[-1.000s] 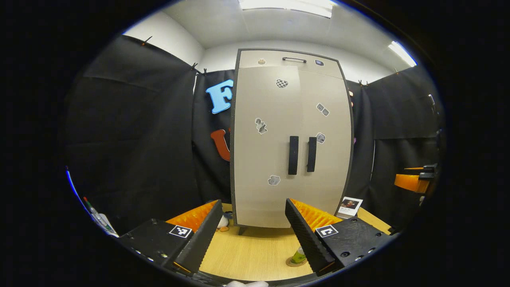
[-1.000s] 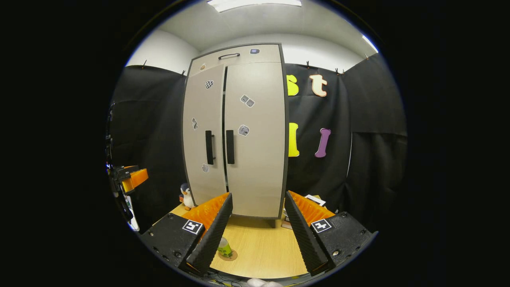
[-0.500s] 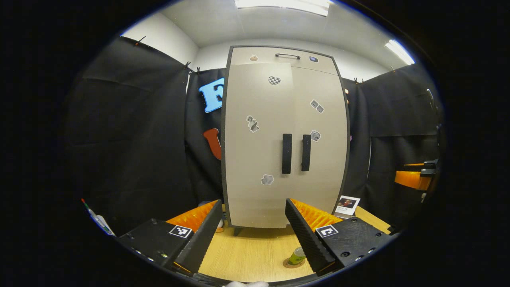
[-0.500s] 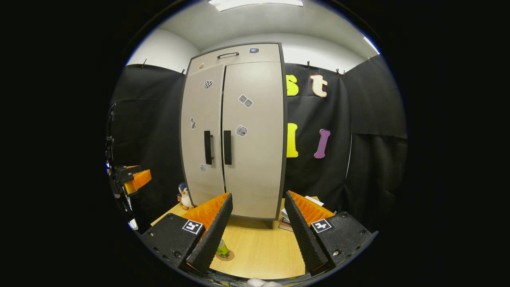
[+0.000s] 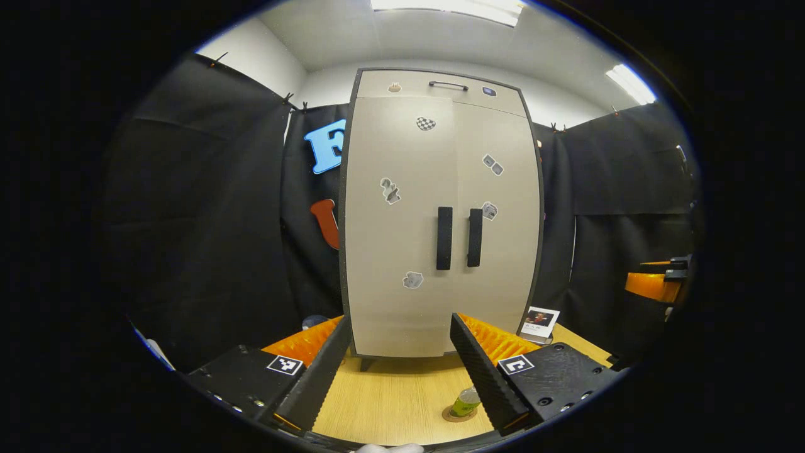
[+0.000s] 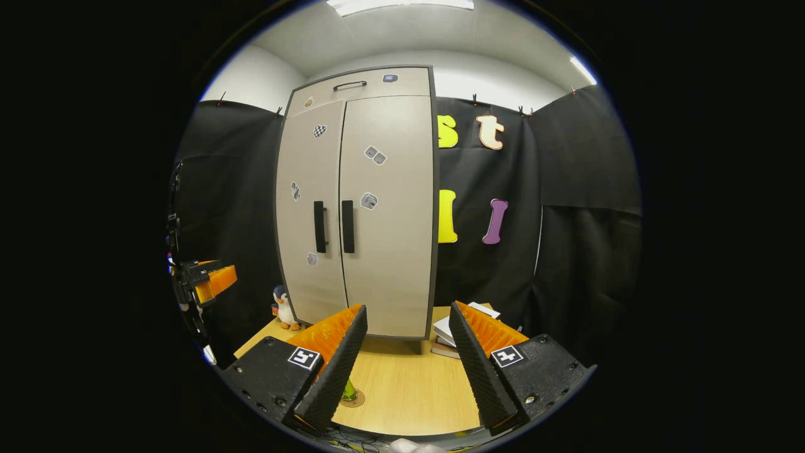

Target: Grasp the bottle in the cabinet with the left hand and place it on the coaster, then close the right door with the right hand and the left door with the left hand.

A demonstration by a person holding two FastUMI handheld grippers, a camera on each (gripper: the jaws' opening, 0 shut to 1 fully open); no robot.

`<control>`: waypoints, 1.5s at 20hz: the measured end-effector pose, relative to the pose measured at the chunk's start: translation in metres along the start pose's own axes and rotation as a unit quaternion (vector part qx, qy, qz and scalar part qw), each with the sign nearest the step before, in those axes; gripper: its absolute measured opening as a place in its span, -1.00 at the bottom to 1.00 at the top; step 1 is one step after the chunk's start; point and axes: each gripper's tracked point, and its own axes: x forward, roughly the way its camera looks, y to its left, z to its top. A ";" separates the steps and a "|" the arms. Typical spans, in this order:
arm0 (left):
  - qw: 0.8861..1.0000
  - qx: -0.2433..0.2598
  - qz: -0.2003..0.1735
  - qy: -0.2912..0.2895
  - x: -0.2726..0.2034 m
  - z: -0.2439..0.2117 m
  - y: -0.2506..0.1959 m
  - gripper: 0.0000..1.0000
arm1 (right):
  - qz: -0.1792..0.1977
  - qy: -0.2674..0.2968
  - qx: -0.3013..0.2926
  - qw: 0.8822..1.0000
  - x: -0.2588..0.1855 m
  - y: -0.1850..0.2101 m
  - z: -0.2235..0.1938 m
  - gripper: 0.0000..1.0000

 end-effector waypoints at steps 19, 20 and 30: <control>0.999 0.010 0.039 -0.009 -0.018 0.009 0.023 0.93 | 0.026 -0.021 0.000 0.999 0.011 0.018 0.014 0.63; 0.999 0.010 0.040 -0.007 -0.020 0.009 0.024 0.93 | 0.028 -0.020 0.000 0.999 0.011 0.019 0.012 0.63; 0.999 0.008 0.050 -0.002 -0.028 0.008 0.024 0.93 | 0.041 -0.014 -0.002 0.999 0.011 0.021 0.007 0.63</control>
